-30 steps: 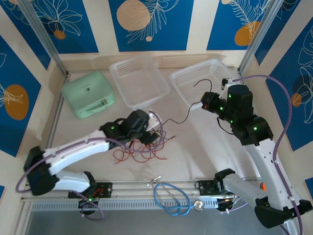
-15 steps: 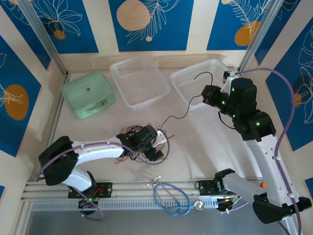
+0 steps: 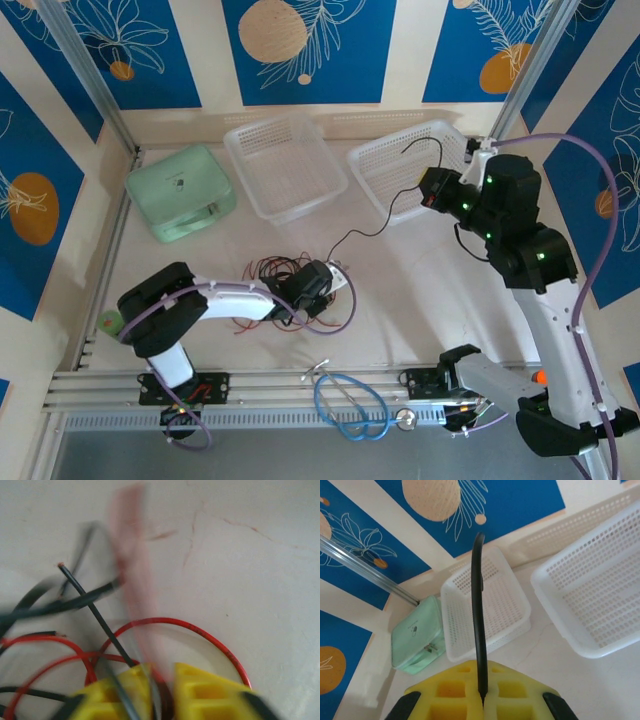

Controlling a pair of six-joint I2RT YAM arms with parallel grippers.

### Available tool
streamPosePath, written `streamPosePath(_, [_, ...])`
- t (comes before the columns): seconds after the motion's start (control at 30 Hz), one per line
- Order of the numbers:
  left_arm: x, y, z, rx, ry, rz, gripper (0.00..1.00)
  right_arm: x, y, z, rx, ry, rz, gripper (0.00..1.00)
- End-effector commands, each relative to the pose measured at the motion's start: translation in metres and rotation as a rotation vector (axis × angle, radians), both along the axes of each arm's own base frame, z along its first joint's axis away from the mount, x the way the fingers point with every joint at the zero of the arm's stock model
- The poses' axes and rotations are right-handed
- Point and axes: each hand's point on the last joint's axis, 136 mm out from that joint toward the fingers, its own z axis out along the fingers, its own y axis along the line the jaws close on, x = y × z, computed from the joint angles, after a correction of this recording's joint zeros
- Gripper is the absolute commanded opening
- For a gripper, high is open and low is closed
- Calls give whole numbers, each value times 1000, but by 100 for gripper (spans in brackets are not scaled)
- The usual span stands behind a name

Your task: Untangle the cables

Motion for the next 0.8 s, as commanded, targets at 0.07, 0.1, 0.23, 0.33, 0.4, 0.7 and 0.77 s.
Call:
streamPosePath(0.07, [-2,18,8,-6,-30,43,0,-8,-24,46,-55,-121,-73,0])
streamPosePath(0.1, [-3,22,7,-5,-31,49,0,-9,-27,52,-59,-136,-83,0])
streamPosePath(0.23, [-7,37,14,-22,-50,83,0,-12,-40,79,-78,-201,-129,0])
streamPosePath(0.33, [-9,47,18,-43,-69,105,0,-12,-49,98,-96,-247,-169,0])
streamPosePath(0.4, [-10,54,19,-47,-79,122,0,-11,-54,110,-109,-272,-189,0])
streamPosePath(0.7, [-14,71,10,-40,-54,181,0,-4,-64,156,-118,-364,-230,0])
streamPosePath(0.77, [-14,72,8,-38,-51,187,0,0,-62,161,-112,-373,-224,0])
